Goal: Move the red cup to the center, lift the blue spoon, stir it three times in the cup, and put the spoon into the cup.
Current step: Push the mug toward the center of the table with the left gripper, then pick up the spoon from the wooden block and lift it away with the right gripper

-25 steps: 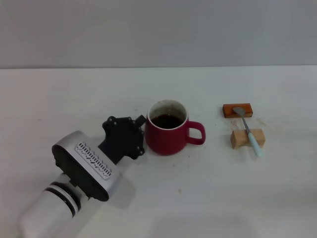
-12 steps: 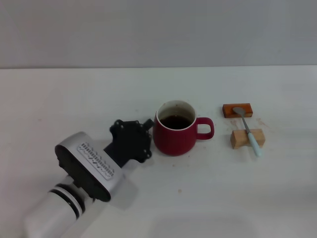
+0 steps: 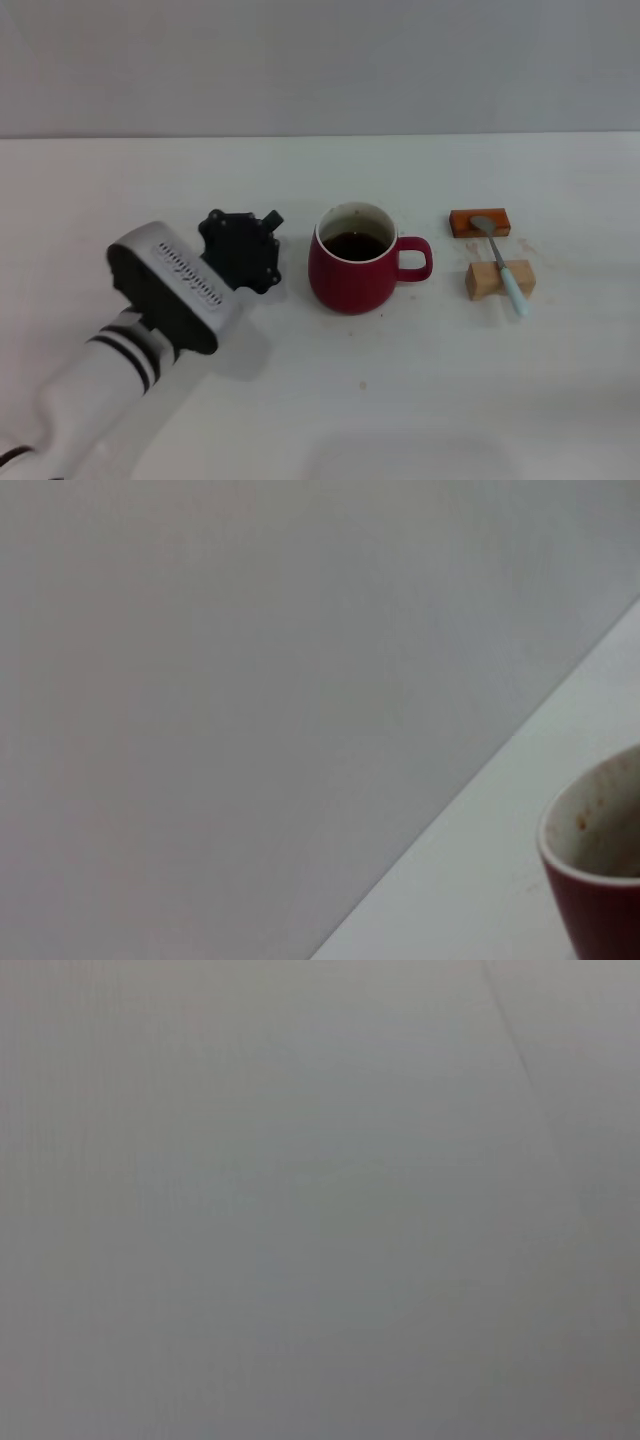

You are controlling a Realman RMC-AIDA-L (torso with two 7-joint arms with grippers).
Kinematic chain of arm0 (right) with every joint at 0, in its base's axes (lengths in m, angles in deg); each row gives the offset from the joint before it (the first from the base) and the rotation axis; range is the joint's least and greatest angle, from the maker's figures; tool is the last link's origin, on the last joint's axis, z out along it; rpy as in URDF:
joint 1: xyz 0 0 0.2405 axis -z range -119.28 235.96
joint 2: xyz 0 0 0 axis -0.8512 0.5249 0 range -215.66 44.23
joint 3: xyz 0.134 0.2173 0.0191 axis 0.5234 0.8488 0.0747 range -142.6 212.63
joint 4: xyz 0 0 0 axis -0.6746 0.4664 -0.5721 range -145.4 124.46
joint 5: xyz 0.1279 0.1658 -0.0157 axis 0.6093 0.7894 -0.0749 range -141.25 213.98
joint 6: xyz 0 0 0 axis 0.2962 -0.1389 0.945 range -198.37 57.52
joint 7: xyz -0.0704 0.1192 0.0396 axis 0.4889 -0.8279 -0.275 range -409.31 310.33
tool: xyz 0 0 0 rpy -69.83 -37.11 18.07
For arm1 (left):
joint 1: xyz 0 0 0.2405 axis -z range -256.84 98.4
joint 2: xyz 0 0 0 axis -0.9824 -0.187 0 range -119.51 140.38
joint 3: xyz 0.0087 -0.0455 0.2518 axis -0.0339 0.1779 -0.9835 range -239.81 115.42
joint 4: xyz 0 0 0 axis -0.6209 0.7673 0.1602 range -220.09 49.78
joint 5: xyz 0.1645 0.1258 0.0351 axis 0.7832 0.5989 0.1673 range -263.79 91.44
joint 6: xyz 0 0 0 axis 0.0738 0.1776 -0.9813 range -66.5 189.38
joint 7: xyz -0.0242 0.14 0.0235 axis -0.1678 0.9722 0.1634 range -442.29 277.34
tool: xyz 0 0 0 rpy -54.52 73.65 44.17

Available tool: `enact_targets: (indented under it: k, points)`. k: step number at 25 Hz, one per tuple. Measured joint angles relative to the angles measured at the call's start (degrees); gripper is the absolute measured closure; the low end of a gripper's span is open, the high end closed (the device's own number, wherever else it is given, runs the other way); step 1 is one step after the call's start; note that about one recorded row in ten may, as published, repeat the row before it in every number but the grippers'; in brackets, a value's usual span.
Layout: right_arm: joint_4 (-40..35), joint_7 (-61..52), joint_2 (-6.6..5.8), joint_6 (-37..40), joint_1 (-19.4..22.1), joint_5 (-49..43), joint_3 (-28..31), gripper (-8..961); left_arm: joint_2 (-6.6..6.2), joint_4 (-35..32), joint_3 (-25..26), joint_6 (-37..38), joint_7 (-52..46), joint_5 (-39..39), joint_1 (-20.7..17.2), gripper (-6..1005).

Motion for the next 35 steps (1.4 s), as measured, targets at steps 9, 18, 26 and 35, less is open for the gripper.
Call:
enact_targets:
  k: [9, 18, 26, 35]
  points:
    - [0.12, 0.0, 0.11, 0.11, 0.47, 0.01, 0.0, 229, 0.06, 1.93, -2.59, -1.18, -0.01, 0.06, 1.76, 998]
    - [0.25, 0.0, 0.09, 0.07, 0.27, -0.03, 0.0, 229, 0.06, 4.04, -3.94, -1.11, -0.01, 0.12, 1.32, 998]
    - [0.22, 0.0, 0.08, -0.34, 0.14, -0.19, -0.02, 230, 0.08, 3.96, -3.09, -0.84, -0.01, -0.08, 0.82, 998]
    - [-0.09, 0.0, 0.21, -0.57, 0.52, -0.19, -0.36, 230, -0.63, -0.77, 28.8, 11.68, -13.27, -0.4, -8.61, 997]
